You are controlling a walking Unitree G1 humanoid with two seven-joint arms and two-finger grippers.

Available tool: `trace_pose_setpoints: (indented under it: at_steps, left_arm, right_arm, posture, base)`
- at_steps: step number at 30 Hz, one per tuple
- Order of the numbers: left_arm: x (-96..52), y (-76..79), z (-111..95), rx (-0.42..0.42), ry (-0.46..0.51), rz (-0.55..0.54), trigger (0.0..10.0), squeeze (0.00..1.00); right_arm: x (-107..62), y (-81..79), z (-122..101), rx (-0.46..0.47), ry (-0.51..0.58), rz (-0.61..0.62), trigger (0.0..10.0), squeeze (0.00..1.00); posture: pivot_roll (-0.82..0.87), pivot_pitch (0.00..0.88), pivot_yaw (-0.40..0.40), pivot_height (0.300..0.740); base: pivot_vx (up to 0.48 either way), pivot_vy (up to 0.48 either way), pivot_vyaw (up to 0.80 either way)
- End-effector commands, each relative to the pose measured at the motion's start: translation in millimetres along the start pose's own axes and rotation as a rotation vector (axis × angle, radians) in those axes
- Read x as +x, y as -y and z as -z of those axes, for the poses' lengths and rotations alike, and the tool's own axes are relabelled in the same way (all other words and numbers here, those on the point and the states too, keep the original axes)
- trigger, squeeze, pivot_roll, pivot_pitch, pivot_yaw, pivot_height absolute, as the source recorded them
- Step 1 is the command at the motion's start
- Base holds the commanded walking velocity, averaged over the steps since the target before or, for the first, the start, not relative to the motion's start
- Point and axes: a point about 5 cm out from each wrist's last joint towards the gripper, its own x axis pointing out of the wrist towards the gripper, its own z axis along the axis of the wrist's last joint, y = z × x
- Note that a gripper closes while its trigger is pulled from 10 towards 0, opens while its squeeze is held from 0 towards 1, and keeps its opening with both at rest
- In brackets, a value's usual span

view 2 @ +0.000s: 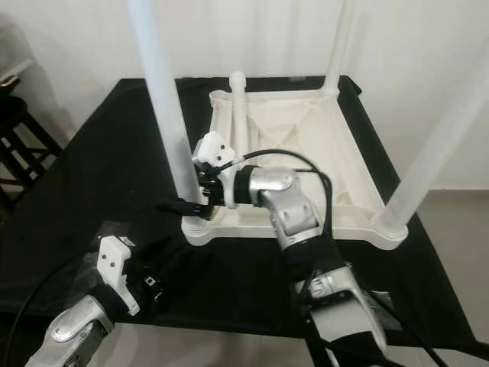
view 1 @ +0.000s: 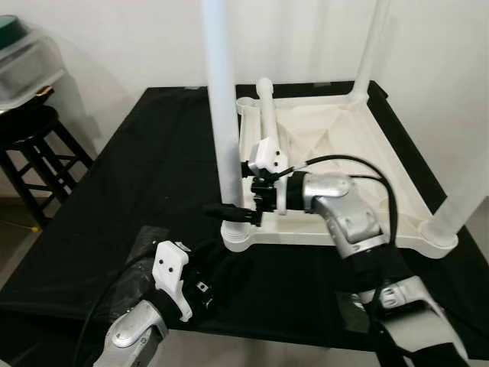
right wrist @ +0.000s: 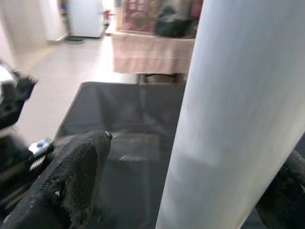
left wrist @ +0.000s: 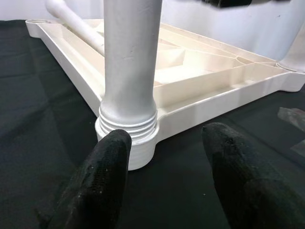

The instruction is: Building children table

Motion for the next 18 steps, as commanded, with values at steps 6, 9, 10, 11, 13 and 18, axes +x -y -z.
trace_pose_setpoints:
  at_steps: [6, 9, 10, 11, 13, 18]
  left_arm:
    - [-2.1, -3.7, 5.0, 0.014, -0.026, -0.031, 10.0, 0.0]
    - [-4.3, -6.0, 5.2, 0.035, -0.032, -0.072, 10.0, 0.0]
    - [-4.3, -6.0, 5.2, 0.035, -0.032, -0.072, 10.0, 0.0]
    - [-5.2, -6.9, 5.2, 0.042, -0.034, -0.09, 10.0, 0.0]
    - [-6.3, -7.8, 5.6, 0.048, -0.038, -0.111, 10.0, 0.0]
    - [-8.4, -10.1, 5.6, 0.054, -0.037, -0.154, 10.0, 0.0]
  right_arm:
    - [3.9, 13.5, -2.7, 0.026, -0.024, -0.108, 10.0, 0.0]
    - [8.7, 21.4, -9.4, 0.06, -0.016, -0.13, 0.0, 0.0]
    - [8.7, 21.4, -9.4, 0.06, -0.016, -0.13, 0.0, 0.0]
    - [10.0, 22.4, -11.2, 0.071, -0.012, -0.146, 0.0, 0.0]
    - [11.2, 21.5, -10.2, 0.081, -0.013, -0.164, 0.0, 0.0]
    - [5.6, 15.9, 4.2, 0.111, -0.006, -0.175, 0.0, 0.0]
  posture:
    - [0.02, 0.032, 0.051, 0.74]
    - [0.03, 0.031, 0.054, 0.74]
    - [0.03, 0.031, 0.054, 0.74]
    - [0.03, 0.031, 0.054, 0.74]
    - [0.04, 0.033, 0.052, 0.74]
    - [0.03, 0.04, 0.056, 0.74]
  base:
    - [0.0, 0.0, 0.0]
    - [0.0, 0.0, 0.0]
    - [0.0, 0.0, 0.0]
    - [0.0, 0.0, 0.0]
    - [0.0, 0.0, 0.0]
    - [0.0, 0.0, 0.0]
